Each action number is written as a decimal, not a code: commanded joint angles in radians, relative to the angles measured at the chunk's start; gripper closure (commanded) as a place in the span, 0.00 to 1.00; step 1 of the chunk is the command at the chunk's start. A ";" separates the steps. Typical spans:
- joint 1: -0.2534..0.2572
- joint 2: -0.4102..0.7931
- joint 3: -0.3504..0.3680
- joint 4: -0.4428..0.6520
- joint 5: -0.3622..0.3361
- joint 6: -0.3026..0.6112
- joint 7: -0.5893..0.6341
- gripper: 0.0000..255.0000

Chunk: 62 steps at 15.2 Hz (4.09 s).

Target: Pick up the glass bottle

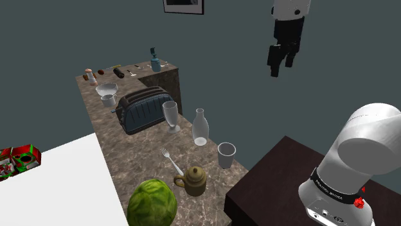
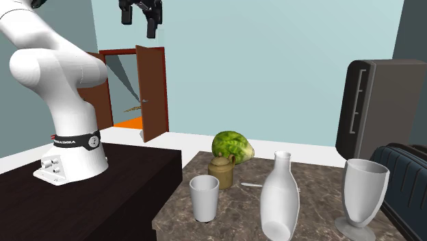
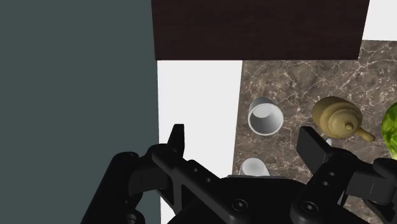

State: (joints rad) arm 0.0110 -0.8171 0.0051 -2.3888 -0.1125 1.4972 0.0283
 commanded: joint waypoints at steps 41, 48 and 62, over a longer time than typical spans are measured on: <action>0.040 1.285 0.011 0.502 0.120 0.826 0.010 0.00; 0.039 1.319 0.010 0.500 0.120 0.861 0.007 1.00; 0.040 1.264 0.011 0.506 0.120 0.801 0.010 1.00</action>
State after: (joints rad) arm 0.0498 0.4565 0.0158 -1.8836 0.0078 2.3082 0.0368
